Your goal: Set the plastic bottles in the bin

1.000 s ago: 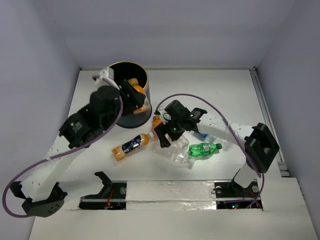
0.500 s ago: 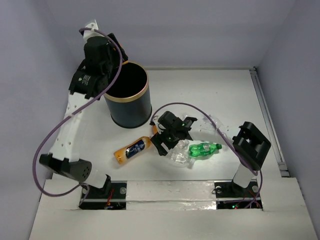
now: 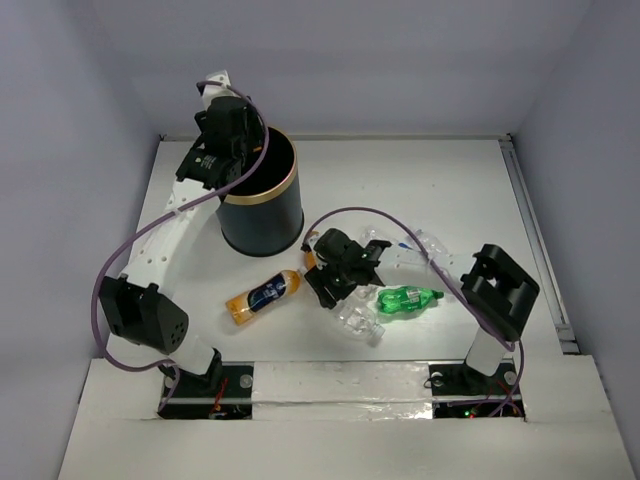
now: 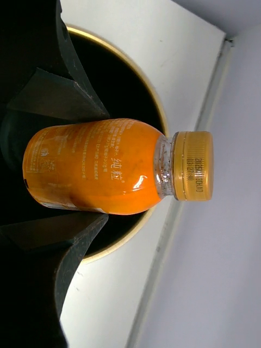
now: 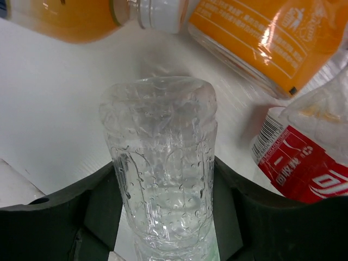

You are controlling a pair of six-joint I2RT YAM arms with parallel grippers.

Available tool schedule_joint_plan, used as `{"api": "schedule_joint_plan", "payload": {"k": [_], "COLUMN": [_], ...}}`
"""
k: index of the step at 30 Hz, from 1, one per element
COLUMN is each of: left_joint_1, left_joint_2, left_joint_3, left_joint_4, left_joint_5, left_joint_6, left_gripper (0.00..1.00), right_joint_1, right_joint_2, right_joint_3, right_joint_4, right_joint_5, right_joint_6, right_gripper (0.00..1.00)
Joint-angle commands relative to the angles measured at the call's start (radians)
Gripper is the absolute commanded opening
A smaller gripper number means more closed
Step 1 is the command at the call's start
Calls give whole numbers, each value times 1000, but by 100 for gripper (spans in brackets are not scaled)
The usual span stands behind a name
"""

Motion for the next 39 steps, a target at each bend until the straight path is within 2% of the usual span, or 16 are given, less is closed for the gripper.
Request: {"api": "schedule_joint_plan", "payload": {"k": [1,4,7,11,13,15,18,22,27,30,31,33,34,35,37,39], "left_joint_1": [5,5,5,5,5,5,5,5,5,5,5,5,5,5,5,5], "left_joint_2": [-55,-77,-92,-133,-152,-192,-282,-426,-589,-652,-664,-689,-695,-698,-695,-680], "left_joint_3": [-59,-90,-85,-52,-32,-21,-74,-226,-432,-518,-536,-602,-602,-630,-653,-676], "left_joint_4": [84,83,64,35,15,-19,-52,-103,-207,-267,-279,-305,-315,-321,-336,-350], "left_joint_5": [1,27,48,76,93,116,157,209,292,341,358,390,409,427,458,481], "left_joint_6": [11,8,2,-5,-9,-14,-32,-77,-127,-143,-158,-169,-169,-173,-170,-150], "left_gripper": [56,69,74,76,75,73,61,38,28,27,28,37,37,43,52,58], "right_joint_1": [15,15,15,15,15,15,-14,-91,-137,-151,-160,-160,-160,-160,-160,-160], "right_joint_2": [-108,-189,-264,-389,-401,-398,-346,-236,-64,37,62,137,163,191,275,327], "right_joint_3": [5,14,43,138,244,371,517,805,1049,1128,1139,1177,1194,1212,1295,1356], "right_joint_4": [25,-13,-62,-125,-144,-156,-142,-70,83,206,238,306,321,344,349,337], "right_joint_5": [43,52,50,43,66,90,135,129,158,223,262,321,335,348,380,395], "right_joint_6": [28,38,48,61,62,62,65,125,228,300,329,373,387,395,410,409], "right_gripper": [57,54,53,52,52,51,51,51,51,51,51,51,51,51,51,52]}}
